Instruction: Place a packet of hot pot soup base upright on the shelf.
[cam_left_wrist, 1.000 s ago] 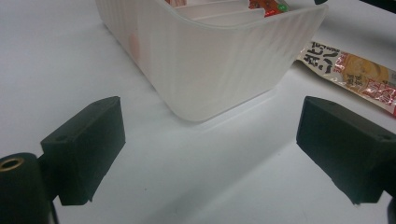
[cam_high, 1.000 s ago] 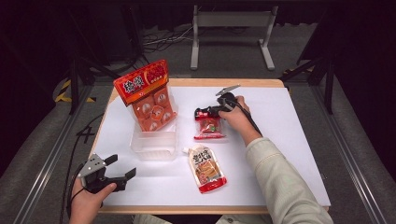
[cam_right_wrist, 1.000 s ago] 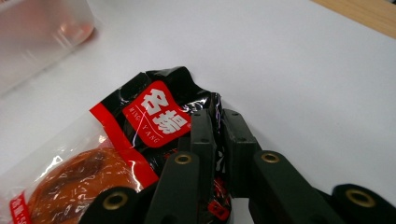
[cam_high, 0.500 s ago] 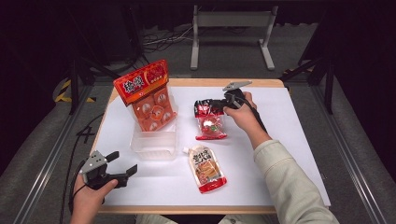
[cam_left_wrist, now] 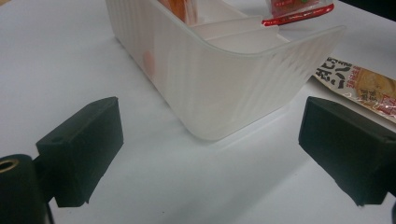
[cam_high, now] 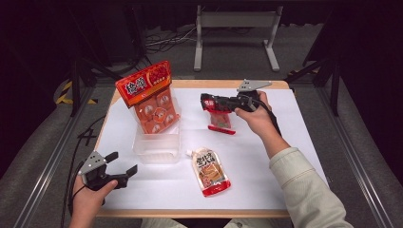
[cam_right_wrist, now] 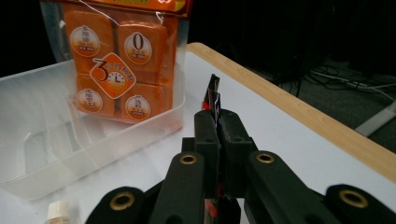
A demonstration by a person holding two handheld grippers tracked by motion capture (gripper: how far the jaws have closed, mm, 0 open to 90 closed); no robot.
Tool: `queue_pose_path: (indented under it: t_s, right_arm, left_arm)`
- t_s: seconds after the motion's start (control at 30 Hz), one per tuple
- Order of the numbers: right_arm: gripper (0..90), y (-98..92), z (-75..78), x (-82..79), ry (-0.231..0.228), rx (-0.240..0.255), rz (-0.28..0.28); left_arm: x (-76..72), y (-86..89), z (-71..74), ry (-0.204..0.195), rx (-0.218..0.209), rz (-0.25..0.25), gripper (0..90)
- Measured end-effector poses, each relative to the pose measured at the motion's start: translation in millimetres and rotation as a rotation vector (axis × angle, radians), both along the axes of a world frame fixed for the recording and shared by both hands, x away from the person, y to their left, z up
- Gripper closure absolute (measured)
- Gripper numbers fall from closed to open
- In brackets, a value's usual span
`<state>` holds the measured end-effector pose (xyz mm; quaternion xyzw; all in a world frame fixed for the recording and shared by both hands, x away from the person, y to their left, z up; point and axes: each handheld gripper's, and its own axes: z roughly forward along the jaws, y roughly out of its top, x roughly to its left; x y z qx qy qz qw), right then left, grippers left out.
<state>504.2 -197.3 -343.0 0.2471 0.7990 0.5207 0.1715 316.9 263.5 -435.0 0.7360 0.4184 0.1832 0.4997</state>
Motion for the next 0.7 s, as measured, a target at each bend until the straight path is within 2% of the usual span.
queue_pose_path:
  t_s: [0.1, 0.33, 0.57, 0.7]
  right_arm:
    - [87.6, -3.3, 3.8, -3.8, -0.036, 0.009, 0.024]
    - [87.7, -10.8, 16.8, -11.9, -0.089, 0.098, 0.074]
    - [87.7, -12.8, 26.6, -20.5, -0.133, 0.136, 0.110]
    - [87.7, -12.9, 29.0, -22.8, -0.138, 0.142, 0.119]
  left_arm:
    - [0.1, 0.1, -0.2, 0.001, 0.003, -0.002, 7.4]
    - [0.2, 1.7, 0.4, -0.001, -0.013, 0.010, 7.5]
    - [2.3, 0.4, 0.3, -0.004, -0.011, 0.005, 7.8]
    - [2.6, 0.0, -0.4, 0.001, -0.015, 0.006, 7.8]
